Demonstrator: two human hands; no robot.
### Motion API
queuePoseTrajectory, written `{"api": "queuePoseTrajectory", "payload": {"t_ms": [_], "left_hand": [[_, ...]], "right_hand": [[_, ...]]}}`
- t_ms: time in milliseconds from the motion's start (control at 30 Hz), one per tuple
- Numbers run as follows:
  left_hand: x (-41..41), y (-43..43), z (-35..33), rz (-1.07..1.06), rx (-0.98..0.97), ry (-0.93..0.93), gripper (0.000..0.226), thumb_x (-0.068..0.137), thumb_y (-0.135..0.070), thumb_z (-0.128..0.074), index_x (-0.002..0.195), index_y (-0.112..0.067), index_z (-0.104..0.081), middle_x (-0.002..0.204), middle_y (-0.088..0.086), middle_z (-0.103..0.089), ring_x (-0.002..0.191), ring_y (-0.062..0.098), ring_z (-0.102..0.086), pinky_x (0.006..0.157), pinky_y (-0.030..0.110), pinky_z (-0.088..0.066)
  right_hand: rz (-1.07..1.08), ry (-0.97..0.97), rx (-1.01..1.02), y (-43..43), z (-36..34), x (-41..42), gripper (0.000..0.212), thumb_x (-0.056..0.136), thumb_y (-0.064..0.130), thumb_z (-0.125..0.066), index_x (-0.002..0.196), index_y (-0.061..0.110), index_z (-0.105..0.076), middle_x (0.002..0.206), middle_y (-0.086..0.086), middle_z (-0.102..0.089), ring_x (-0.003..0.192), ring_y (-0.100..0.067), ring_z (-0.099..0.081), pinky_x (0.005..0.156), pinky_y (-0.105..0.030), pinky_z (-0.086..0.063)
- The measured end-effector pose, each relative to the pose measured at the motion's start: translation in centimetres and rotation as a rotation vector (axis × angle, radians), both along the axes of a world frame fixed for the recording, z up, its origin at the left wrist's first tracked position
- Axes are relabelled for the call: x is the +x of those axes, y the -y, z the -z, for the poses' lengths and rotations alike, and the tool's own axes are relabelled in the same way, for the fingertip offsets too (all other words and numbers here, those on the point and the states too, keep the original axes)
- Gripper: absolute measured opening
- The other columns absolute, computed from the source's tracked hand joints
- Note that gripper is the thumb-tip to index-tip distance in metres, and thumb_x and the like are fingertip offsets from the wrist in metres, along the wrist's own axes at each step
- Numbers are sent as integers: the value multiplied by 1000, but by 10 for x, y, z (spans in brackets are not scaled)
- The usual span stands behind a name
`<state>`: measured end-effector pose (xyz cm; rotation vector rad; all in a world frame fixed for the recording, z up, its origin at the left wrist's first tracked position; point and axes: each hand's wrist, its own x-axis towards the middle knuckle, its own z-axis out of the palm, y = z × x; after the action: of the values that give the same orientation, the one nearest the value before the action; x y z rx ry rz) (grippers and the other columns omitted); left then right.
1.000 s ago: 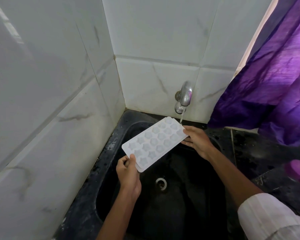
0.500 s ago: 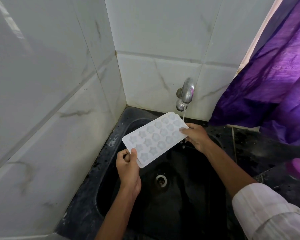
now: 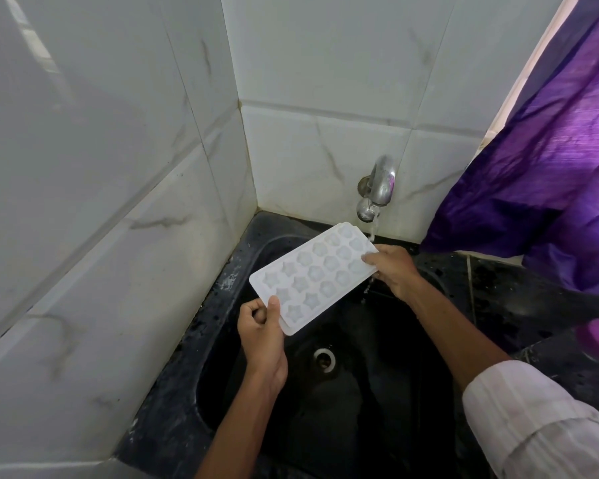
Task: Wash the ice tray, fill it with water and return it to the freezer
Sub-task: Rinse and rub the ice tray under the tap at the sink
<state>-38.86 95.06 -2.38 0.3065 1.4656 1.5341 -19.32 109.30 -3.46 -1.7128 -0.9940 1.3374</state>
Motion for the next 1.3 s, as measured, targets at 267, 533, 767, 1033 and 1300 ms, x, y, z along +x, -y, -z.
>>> {"api": "queuePoseTrajectory", "payload": {"t_ms": [267, 533, 767, 1033, 1300], "left_hand": [[0, 3, 3, 12, -10, -9, 8, 99, -12, -59, 103, -8, -53, 104, 11, -71, 97, 23, -71, 82, 39, -58], [-2, 6, 3, 36, -4, 1, 10, 99, -13, -59, 104, -6, -54, 101, 9, -73, 96, 22, -72, 80, 37, -59], [-3, 6, 3, 30, 0, -4, 13, 98, -12, -61, 105, -4, -55, 91, 4, -74, 87, 17, -72, 78, 36, -60], [0, 6, 9, 65, -18, -67, 9, 97, -14, -62, 102, -8, -57, 92, 4, -76, 90, 20, -74, 79, 40, -61], [-2, 2, 18, 95, -62, -103, 10, 96, -18, -66, 103, -12, -62, 90, 5, -77, 89, 20, -75, 80, 44, -62]], "right_hand": [[18, 65, 10, 4, -1, 0, 11, 85, 4, -67, 84, 15, -68, 97, -8, -71, 93, -23, -69, 89, -38, -58], [46, 53, -16, 3, -8, 1, 13, 83, 0, -65, 79, 12, -69, 91, -9, -70, 83, -21, -66, 75, -33, -55], [7, 12, -22, 6, -4, 4, 12, 82, 0, -66, 87, 9, -72, 101, -11, -72, 92, -22, -69, 84, -34, -58], [85, 39, 5, 10, 0, 9, 14, 79, 1, -69, 83, 14, -72, 114, -9, -69, 91, -22, -69, 80, -33, -59], [72, 11, -37, 11, 1, 19, 14, 81, 0, -70, 88, 12, -70, 106, -7, -72, 92, -22, -70, 85, -37, -59]]}}
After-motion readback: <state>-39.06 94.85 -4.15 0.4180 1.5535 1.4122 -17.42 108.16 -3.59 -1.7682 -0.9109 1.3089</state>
